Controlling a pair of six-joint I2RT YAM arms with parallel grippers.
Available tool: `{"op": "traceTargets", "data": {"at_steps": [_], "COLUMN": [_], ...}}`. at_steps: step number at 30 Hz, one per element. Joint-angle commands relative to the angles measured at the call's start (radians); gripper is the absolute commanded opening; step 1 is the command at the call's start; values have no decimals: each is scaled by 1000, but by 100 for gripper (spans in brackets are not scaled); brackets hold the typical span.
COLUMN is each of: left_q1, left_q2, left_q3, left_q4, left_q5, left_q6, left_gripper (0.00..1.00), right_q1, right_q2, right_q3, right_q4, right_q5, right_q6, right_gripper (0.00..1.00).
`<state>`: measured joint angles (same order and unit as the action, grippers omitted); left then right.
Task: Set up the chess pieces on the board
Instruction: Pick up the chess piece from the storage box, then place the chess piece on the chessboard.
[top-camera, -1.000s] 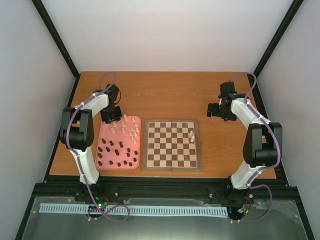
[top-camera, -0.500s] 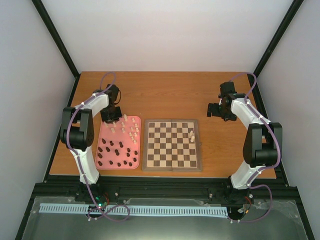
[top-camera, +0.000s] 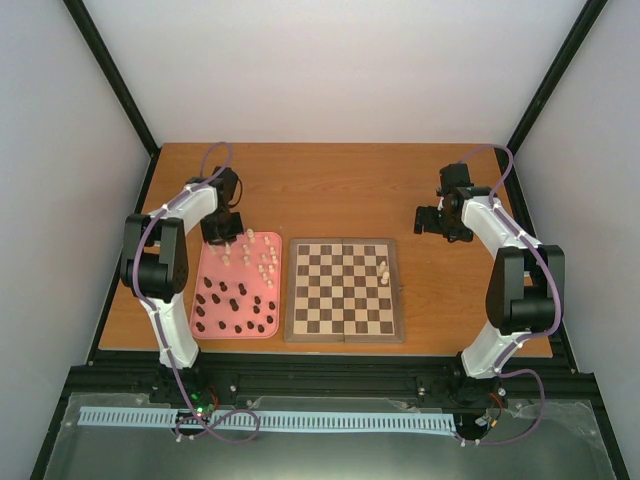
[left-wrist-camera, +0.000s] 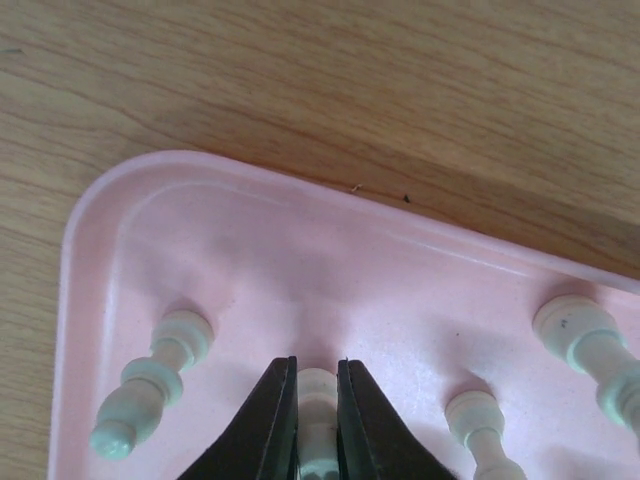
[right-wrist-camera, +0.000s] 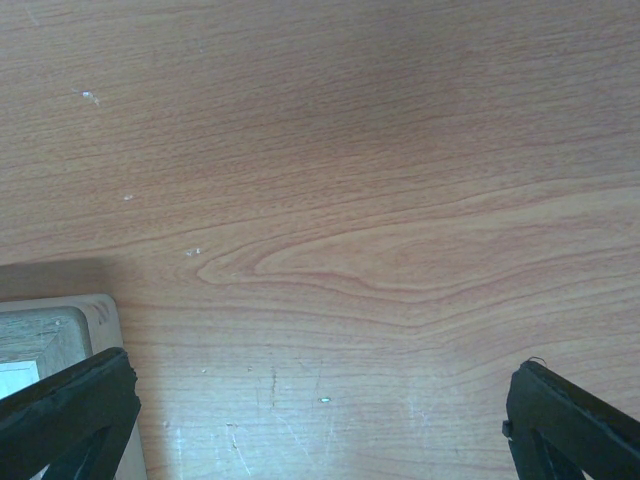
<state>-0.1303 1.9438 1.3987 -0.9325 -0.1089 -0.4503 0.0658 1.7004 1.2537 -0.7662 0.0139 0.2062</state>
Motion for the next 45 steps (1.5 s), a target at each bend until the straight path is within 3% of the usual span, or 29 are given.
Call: {"op": "traceTargets", "data": {"at_steps": [1, 9, 17, 31, 38, 45], "left_q1": [-6, -19, -199, -596, -685, -743], "left_q2": [-43, -77, -90, 279, 431, 487], "left_q3": [107, 308, 486, 837, 972, 1000], "left_q4": [-61, -146, -190, -169, -140, -108], "left_q5": [-43, -35, 2, 131, 182, 198], "left_q6": [20, 24, 23, -29, -47, -30], "left_gripper": [2, 3, 3, 2, 2, 2], "right_q1": [-8, -8, -12, -18, -18, -17], "right_q2": [-16, -16, 7, 29, 23, 27], "right_q3": [0, 4, 12, 32, 5, -6], "right_q4": [7, 7, 14, 15, 20, 25], "right_q5": [9, 23, 26, 56, 59, 54], "right_q6": [-1, -1, 13, 38, 30, 27], "right_gripper": [100, 100, 100, 100, 100, 100]}}
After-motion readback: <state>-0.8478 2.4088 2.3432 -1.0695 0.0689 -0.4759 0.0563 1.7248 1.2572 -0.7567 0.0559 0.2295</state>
